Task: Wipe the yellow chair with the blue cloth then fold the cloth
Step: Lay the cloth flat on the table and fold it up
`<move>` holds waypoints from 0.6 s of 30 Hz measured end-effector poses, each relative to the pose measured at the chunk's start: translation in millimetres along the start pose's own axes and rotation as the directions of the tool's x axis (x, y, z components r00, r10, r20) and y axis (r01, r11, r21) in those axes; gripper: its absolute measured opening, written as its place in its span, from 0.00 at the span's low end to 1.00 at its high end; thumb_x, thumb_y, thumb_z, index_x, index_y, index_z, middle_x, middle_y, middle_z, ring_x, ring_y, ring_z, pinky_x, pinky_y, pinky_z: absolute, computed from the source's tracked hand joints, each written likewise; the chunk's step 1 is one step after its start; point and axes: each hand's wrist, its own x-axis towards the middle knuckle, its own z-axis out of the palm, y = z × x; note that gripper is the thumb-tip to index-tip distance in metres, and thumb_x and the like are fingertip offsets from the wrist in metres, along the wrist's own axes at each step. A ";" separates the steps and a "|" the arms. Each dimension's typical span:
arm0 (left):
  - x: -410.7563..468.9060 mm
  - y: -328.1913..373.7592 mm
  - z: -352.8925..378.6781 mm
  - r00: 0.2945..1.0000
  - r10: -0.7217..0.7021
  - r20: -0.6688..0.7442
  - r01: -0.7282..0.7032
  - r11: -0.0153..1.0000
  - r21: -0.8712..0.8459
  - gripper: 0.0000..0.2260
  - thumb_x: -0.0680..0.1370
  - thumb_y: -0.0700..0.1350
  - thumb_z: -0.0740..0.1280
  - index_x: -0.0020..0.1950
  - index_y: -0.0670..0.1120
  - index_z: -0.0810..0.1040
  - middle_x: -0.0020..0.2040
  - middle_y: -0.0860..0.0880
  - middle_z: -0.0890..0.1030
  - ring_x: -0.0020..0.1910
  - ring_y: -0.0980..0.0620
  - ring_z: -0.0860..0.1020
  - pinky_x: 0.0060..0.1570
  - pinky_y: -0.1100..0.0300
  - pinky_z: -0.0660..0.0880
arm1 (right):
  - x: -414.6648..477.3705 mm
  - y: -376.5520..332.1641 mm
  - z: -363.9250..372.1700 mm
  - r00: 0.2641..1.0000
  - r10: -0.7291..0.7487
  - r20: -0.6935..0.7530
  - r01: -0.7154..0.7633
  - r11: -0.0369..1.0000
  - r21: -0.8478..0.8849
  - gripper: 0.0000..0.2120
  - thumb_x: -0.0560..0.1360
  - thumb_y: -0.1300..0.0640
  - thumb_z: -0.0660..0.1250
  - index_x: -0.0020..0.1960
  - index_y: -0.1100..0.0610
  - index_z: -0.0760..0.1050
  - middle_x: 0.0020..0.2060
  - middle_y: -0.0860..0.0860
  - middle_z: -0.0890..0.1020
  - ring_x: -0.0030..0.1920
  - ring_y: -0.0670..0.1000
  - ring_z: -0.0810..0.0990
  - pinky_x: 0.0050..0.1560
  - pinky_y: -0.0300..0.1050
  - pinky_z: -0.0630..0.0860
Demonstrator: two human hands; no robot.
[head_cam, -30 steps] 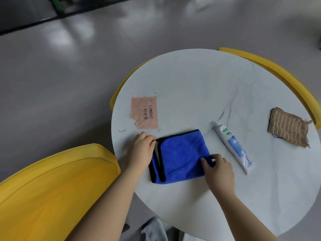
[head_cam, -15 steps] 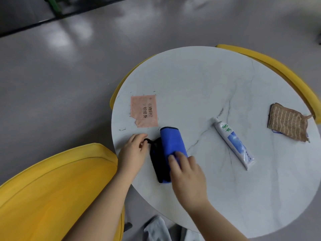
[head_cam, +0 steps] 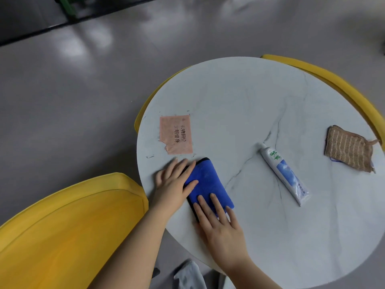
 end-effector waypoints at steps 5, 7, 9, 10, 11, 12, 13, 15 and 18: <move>-4.6 20.9 -11.3 0.999 -0.029 -0.017 0.031 0.991 0.133 0.30 0.78 0.64 0.52 0.73 0.49 0.72 0.74 0.52 0.70 0.76 0.49 0.62 0.66 0.45 0.59 | 9.9 37.2 -7.0 0.997 0.078 -0.025 -0.080 0.995 -0.053 0.14 0.73 0.59 0.60 0.56 0.55 0.77 0.67 0.51 0.75 0.68 0.58 0.72 0.61 0.57 0.65; -14.0 38.4 -13.6 0.998 -0.056 -0.027 0.059 0.987 0.150 0.30 0.78 0.63 0.52 0.68 0.45 0.77 0.71 0.48 0.75 0.75 0.47 0.66 0.66 0.45 0.60 | 12.2 62.0 -11.5 0.991 0.135 -0.014 -0.136 0.989 -0.062 0.12 0.70 0.62 0.64 0.52 0.55 0.77 0.66 0.50 0.77 0.68 0.57 0.72 0.60 0.57 0.64; -28.5 61.9 -14.7 0.991 -0.129 -0.035 0.132 0.987 0.091 0.27 0.78 0.61 0.53 0.61 0.45 0.82 0.65 0.47 0.80 0.73 0.46 0.69 0.65 0.45 0.61 | 15.1 86.3 -15.7 0.989 0.149 0.006 -0.148 0.986 -0.080 0.14 0.70 0.62 0.59 0.52 0.55 0.77 0.65 0.49 0.77 0.68 0.56 0.72 0.60 0.56 0.63; -35.3 73.5 -14.9 0.986 -0.162 -0.033 0.163 0.985 0.054 0.25 0.78 0.60 0.54 0.57 0.46 0.84 0.62 0.47 0.81 0.72 0.46 0.69 0.64 0.45 0.62 | 16.9 96.4 -17.3 0.989 0.148 0.015 -0.146 0.985 -0.089 0.15 0.70 0.63 0.56 0.52 0.55 0.77 0.65 0.49 0.77 0.68 0.56 0.72 0.60 0.56 0.63; -41.1 83.0 -14.4 0.983 -0.181 -0.035 0.182 0.983 0.026 0.23 0.77 0.59 0.56 0.54 0.47 0.84 0.61 0.47 0.81 0.72 0.46 0.69 0.63 0.45 0.62 | 18.9 105.3 -17.8 0.990 0.141 0.019 -0.139 0.986 -0.094 0.16 0.69 0.64 0.56 0.52 0.54 0.76 0.65 0.49 0.77 0.69 0.56 0.71 0.60 0.55 0.63; -45.1 90.3 -13.7 0.980 -0.194 -0.043 0.194 0.981 0.004 0.20 0.77 0.58 0.59 0.53 0.47 0.84 0.61 0.47 0.81 0.72 0.47 0.67 0.62 0.45 0.62 | 21.1 112.8 -18.3 0.991 0.131 0.025 -0.128 0.988 -0.091 0.16 0.69 0.66 0.57 0.52 0.54 0.76 0.66 0.48 0.76 0.69 0.56 0.71 0.61 0.54 0.64; -46.2 95.4 -12.6 0.977 -0.203 -0.070 0.202 0.979 -0.020 0.17 0.76 0.56 0.63 0.55 0.48 0.83 0.63 0.47 0.80 0.73 0.47 0.66 0.61 0.45 0.62 | 23.1 119.8 -18.6 0.993 0.118 0.027 -0.115 0.990 -0.086 0.16 0.68 0.68 0.61 0.52 0.54 0.76 0.66 0.48 0.76 0.69 0.56 0.70 0.61 0.54 0.66; -38.0 101.5 -14.1 0.972 -0.208 -0.107 0.200 0.976 -0.082 0.25 0.73 0.54 0.71 0.68 0.48 0.77 0.71 0.46 0.73 0.74 0.46 0.63 0.61 0.46 0.64 | 28.8 130.6 -20.5 0.993 0.116 0.036 -0.113 0.991 -0.072 0.19 0.65 0.71 0.68 0.52 0.55 0.77 0.67 0.48 0.75 0.69 0.56 0.70 0.61 0.55 0.69; -13.0 102.8 -10.3 0.994 0.018 -0.109 -0.022 0.999 -0.031 0.29 0.76 0.53 0.66 0.77 0.52 0.65 0.77 0.48 0.64 0.76 0.44 0.61 0.62 0.44 0.69 | 35.1 136.4 -24.4 0.985 0.165 0.056 -0.163 0.986 -0.036 0.19 0.64 0.68 0.72 0.52 0.56 0.78 0.66 0.49 0.76 0.68 0.56 0.72 0.60 0.53 0.69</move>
